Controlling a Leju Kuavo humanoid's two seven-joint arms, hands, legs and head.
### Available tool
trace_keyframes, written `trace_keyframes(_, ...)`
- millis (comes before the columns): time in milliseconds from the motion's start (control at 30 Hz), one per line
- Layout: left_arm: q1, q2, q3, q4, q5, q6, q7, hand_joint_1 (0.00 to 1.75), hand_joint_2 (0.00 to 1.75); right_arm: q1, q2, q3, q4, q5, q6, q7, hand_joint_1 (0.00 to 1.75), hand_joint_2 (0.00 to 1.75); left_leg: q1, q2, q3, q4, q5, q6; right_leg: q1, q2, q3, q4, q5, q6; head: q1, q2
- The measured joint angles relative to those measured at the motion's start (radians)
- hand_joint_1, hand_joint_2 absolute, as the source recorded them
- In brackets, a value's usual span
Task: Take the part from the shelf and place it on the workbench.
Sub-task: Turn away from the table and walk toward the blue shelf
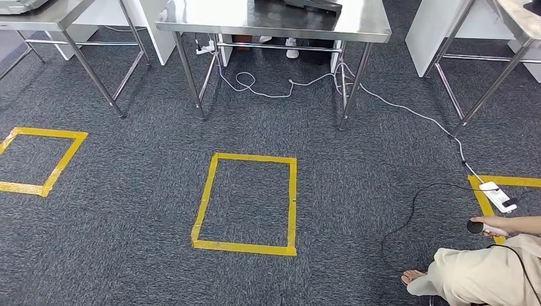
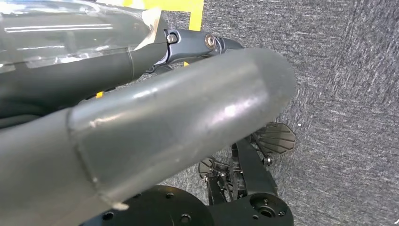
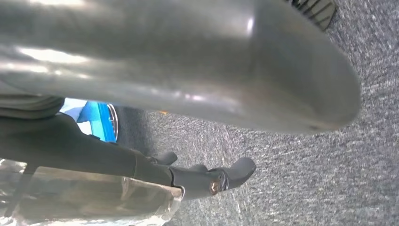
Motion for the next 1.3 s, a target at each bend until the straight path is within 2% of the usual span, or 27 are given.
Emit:
trace_keyframes(67, -0.002, 0.000, -0.001, 0.001, -0.002, -0.001, 0.000, 0.00, 0.00, 0.000, 0.000, -0.003, 0.000, -0.004, -0.003, -0.002, 0.00, 0.00, 0.007, -0.001, 0.016, -0.038, 0.019, 0.007, 0.001, 0.001, -0.008, 0.023, -0.022, 0.003, 0.003, 0.000)
trace_keyframes(167, -0.003, 0.000, -0.001, 0.004, -0.003, -0.002, 0.000, 0.00, 0.00, 0.000, -0.001, -0.011, 0.000, -0.010, -0.003, -0.010, 0.00, 0.00, 0.014, -0.007, 0.011, -0.055, 0.036, -0.001, -0.015, 0.004, -0.087, 0.191, -0.113, 0.004, 0.010, 0.000)
trace_keyframes(200, -0.003, 0.000, -0.001, 0.004, -0.003, -0.002, 0.001, 0.00, 0.00, 0.001, -0.002, -0.013, 0.000, -0.012, -0.003, -0.014, 0.00, 0.00, 0.017, -0.011, 0.004, -0.054, 0.040, -0.008, -0.024, 0.004, -0.106, 0.234, -0.129, 0.013, 0.011, 0.000)
trace_keyframes(233, -0.003, 0.000, -0.001, 0.005, -0.004, -0.002, 0.001, 0.00, 0.00, 0.002, -0.002, -0.016, 0.000, -0.014, -0.002, -0.017, 0.00, 0.00, 0.023, -0.016, -0.004, -0.051, 0.043, -0.015, -0.034, 0.004, -0.107, 0.242, -0.128, 0.027, 0.011, 0.000)
trace_keyframes(267, -0.003, 0.000, -0.001, 0.006, -0.004, -0.002, 0.001, 0.00, 0.00, 0.002, -0.003, -0.018, 0.000, -0.015, -0.002, -0.019, 0.00, 0.00, 0.030, -0.022, -0.012, -0.045, 0.046, -0.024, -0.044, 0.005, -0.087, 0.209, -0.111, 0.046, 0.011, 0.000)
trace_keyframes(333, -0.004, 0.002, -0.001, 0.006, -0.006, -0.002, 0.002, 0.00, 0.00, 0.003, -0.002, -0.020, 0.000, -0.017, 0.000, -0.022, 0.00, 0.00, 0.044, -0.036, -0.033, -0.021, 0.046, -0.048, -0.062, 0.014, -0.025, 0.099, -0.069, 0.084, 0.014, 0.000)
trace_keyframes(367, -0.003, 0.004, -0.001, 0.006, -0.007, -0.002, 0.002, 0.00, 0.00, 0.003, 0.000, -0.020, 0.001, -0.018, 0.002, -0.024, 0.00, 0.00, 0.047, -0.042, -0.043, -0.004, 0.041, -0.062, -0.065, 0.023, -0.010, 0.065, -0.056, 0.088, 0.022, 0.000)
trace_keyframes(400, -0.003, 0.006, -0.001, 0.006, -0.007, -0.002, 0.003, 0.00, 0.00, 0.004, 0.002, -0.021, 0.001, -0.018, 0.004, -0.026, 0.00, 0.00, 0.047, -0.047, -0.049, 0.008, 0.037, -0.074, -0.066, 0.030, -0.006, 0.055, -0.051, 0.081, 0.028, 0.000)
trace_keyframes(433, -0.003, 0.007, -0.001, 0.006, -0.008, -0.002, 0.004, 0.00, 0.00, 0.004, 0.003, -0.022, 0.002, -0.018, 0.006, -0.028, 0.00, 0.00, 0.046, -0.050, -0.051, 0.015, 0.035, -0.083, -0.064, 0.033, -0.013, 0.067, -0.053, 0.066, 0.032, 0.000)
trace_keyframes(500, -0.003, 0.007, -0.002, 0.008, -0.009, -0.001, 0.004, 0.00, 0.00, 0.004, 0.002, -0.023, 0.003, -0.018, 0.009, -0.030, 0.00, 0.00, 0.052, -0.053, -0.052, 0.014, 0.038, -0.090, -0.060, 0.024, -0.020, 0.077, -0.049, 0.035, 0.028, 0.000)
trace_keyframes(533, -0.002, 0.007, -0.002, 0.008, -0.009, -0.001, 0.005, 0.00, 0.00, 0.002, 0.002, -0.023, 0.003, -0.018, 0.010, -0.030, 0.00, 0.00, 0.056, -0.047, -0.057, 0.024, 0.029, -0.088, -0.056, 0.017, -0.022, 0.080, -0.046, 0.024, 0.025, 0.000)
trace_keyframes(567, -0.001, 0.008, -0.002, 0.008, -0.009, -0.001, 0.005, 0.00, 0.00, 0.001, 0.003, -0.024, 0.003, -0.018, 0.010, -0.030, 0.00, 0.00, 0.056, -0.037, -0.070, 0.053, 0.004, -0.083, -0.051, 0.010, -0.026, 0.080, -0.041, 0.016, 0.022, 0.000)
trace_keyframes(667, -0.001, 0.008, -0.002, 0.008, -0.009, -0.002, 0.005, 0.00, 0.00, 0.002, 0.004, -0.024, 0.003, -0.018, 0.011, -0.030, 0.00, 0.00, 0.039, -0.011, -0.148, 0.262, -0.131, -0.059, -0.032, -0.016, -0.041, 0.080, -0.031, -0.001, 0.014, 0.000)
trace_keyframes(700, -0.001, 0.008, -0.002, 0.008, -0.009, -0.002, 0.005, 0.00, 0.00, 0.002, 0.004, -0.025, 0.003, -0.018, 0.011, -0.029, 0.00, 0.00, 0.031, -0.011, -0.166, 0.323, -0.161, -0.051, -0.024, -0.024, -0.047, 0.080, -0.029, -0.004, 0.013, 0.000)
trace_keyframes(733, -0.001, 0.008, -0.002, 0.008, -0.009, -0.003, 0.005, 0.00, 0.00, 0.003, 0.004, -0.025, 0.004, -0.018, 0.011, -0.029, 0.00, 0.00, 0.023, -0.011, -0.167, 0.351, -0.173, -0.040, -0.016, -0.033, -0.051, 0.080, -0.028, -0.006, 0.012, 0.000)
trace_keyframes(767, 0.000, 0.008, -0.002, 0.008, -0.009, -0.003, 0.005, 0.00, 0.00, 0.003, 0.004, -0.025, 0.004, -0.018, 0.011, -0.028, 0.00, 0.00, 0.012, -0.010, -0.147, 0.340, -0.169, -0.025, -0.007, -0.041, -0.053, 0.080, -0.027, -0.008, 0.012, 0.000)
trace_keyframes(800, 0.000, 0.008, -0.002, 0.008, -0.009, -0.003, 0.005, 0.00, 0.00, 0.003, 0.004, -0.025, 0.004, -0.018, 0.011, -0.027, 0.00, 0.00, -0.001, -0.007, -0.108, 0.292, -0.152, -0.005, 0.000, -0.048, -0.052, 0.080, -0.027, -0.009, 0.012, 0.000)
trace_keyframes(867, -0.001, 0.010, -0.002, 0.008, -0.010, -0.004, 0.005, 0.00, 0.00, 0.002, 0.007, -0.026, 0.005, -0.018, 0.012, -0.027, 0.00, 0.00, -0.030, 0.025, -0.020, 0.162, -0.119, 0.040, 0.012, -0.060, -0.047, 0.080, -0.027, -0.008, 0.014, 0.000)
trace_keyframes(900, -0.002, 0.012, -0.002, 0.008, -0.011, -0.004, 0.005, 0.00, 0.00, 0.002, 0.009, -0.026, 0.005, -0.018, 0.012, -0.027, 0.00, 0.00, -0.043, 0.039, 0.007, 0.118, -0.111, 0.055, 0.014, -0.067, -0.045, 0.080, -0.027, -0.008, 0.015, 0.000)
trace_keyframes(933, -0.002, 0.013, -0.002, 0.007, -0.012, -0.004, 0.004, 0.00, 0.00, 0.001, 0.011, -0.026, 0.006, -0.018, 0.014, -0.027, 0.00, 0.00, -0.051, 0.049, 0.019, 0.097, -0.108, 0.062, 0.015, -0.074, -0.045, 0.080, -0.027, -0.008, 0.016, 0.000)
trace_keyframes(1000, -0.003, 0.013, -0.004, 0.008, -0.012, -0.004, 0.004, 0.00, 0.00, 0.000, 0.012, -0.026, 0.007, -0.018, 0.015, -0.027, 0.00, 0.00, -0.053, 0.038, 0.023, 0.080, -0.099, 0.061, 0.018, -0.089, -0.045, 0.078, -0.028, -0.006, 0.014, 0.000)
trace_keyframes(1067, -0.002, 0.013, -0.007, 0.008, -0.012, -0.004, 0.004, 0.00, 0.00, -0.001, 0.012, -0.026, 0.007, -0.018, 0.015, -0.027, 0.00, 0.00, -0.045, 0.022, 0.033, 0.054, -0.084, 0.054, 0.018, -0.072, -0.052, 0.098, -0.042, -0.003, 0.014, 0.000)
trace_keyframes(1133, -0.004, 0.011, -0.009, 0.008, -0.012, -0.004, 0.004, 0.00, 0.00, 0.001, 0.009, -0.026, 0.007, -0.018, 0.015, -0.027, 0.00, 0.00, -0.038, 0.006, 0.034, 0.039, -0.072, 0.049, 0.012, -0.027, -0.092, 0.185, -0.085, -0.003, 0.015, 0.000)
trace_keyframes(1200, -0.005, 0.010, -0.010, 0.008, -0.012, -0.004, 0.003, 0.00, 0.00, 0.004, 0.007, -0.026, 0.007, -0.018, 0.015, -0.027, 0.00, 0.00, -0.035, -0.013, 0.028, 0.037, -0.067, 0.047, 0.002, -0.003, -0.149, 0.304, -0.130, 0.002, 0.016, 0.000)
trace_keyframes(1233, -0.004, 0.010, -0.010, 0.008, -0.012, -0.004, 0.003, 0.00, 0.00, 0.005, 0.005, -0.026, 0.007, -0.018, 0.016, -0.027, 0.00, 0.00, -0.034, -0.024, 0.026, 0.038, -0.066, 0.045, -0.004, 0.000, -0.162, 0.332, -0.135, 0.011, 0.015, 0.000)
trace_keyframes(1267, -0.004, 0.009, -0.010, 0.008, -0.012, -0.004, 0.003, 0.00, 0.00, 0.006, 0.003, -0.026, 0.007, -0.018, 0.016, -0.027, 0.00, 0.00, -0.032, -0.034, 0.025, 0.038, -0.065, 0.042, -0.009, 0.002, -0.159, 0.326, -0.126, 0.022, 0.015, 0.000)
trace_keyframes(1300, -0.003, 0.009, -0.010, 0.008, -0.012, -0.004, 0.002, 0.00, 0.00, 0.006, 0.002, -0.026, 0.007, -0.018, 0.016, -0.027, 0.00, 0.00, -0.030, -0.046, 0.025, 0.040, -0.064, 0.039, -0.015, 0.004, -0.137, 0.281, -0.102, 0.036, 0.015, 0.000)
